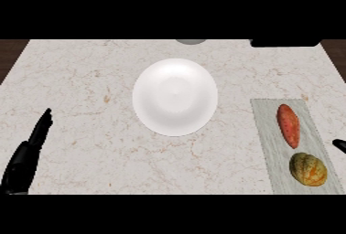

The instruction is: Pick the sweet potato from the placemat and place it in the plate

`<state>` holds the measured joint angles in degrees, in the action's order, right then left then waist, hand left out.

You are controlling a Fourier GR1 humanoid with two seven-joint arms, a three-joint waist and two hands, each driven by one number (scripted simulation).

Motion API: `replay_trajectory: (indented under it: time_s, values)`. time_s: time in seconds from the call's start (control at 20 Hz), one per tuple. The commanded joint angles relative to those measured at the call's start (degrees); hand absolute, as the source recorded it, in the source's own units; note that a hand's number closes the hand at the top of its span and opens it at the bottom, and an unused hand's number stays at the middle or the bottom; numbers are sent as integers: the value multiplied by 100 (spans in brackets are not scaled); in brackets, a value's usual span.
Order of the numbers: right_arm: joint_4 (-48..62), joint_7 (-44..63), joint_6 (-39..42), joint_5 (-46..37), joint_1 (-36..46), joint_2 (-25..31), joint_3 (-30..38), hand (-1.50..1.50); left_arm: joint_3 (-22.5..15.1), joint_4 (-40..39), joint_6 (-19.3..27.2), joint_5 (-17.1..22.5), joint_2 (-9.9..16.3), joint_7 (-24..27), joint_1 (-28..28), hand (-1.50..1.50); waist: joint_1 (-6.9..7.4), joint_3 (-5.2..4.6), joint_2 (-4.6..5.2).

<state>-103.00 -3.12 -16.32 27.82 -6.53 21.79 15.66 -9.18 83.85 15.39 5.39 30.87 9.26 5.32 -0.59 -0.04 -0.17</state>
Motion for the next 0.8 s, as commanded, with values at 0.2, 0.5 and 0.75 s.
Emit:
replay_trajectory:
  time_s: [0.2,0.5,0.75]
  values:
    - [-24,1687,932,-402,-296,1769,-207,-150,57,23,-67,-46,-16,-213,-212,0,61,-4,22]
    - [678,2577,1364,-531,317,2283,-383,-150,141,146,-229,-123,7,-100,-42,0,138,3,27]
    - [1410,2682,2236,-569,761,2491,-719,-150,49,-212,-173,-329,-308,23,-211,0,138,6,41]
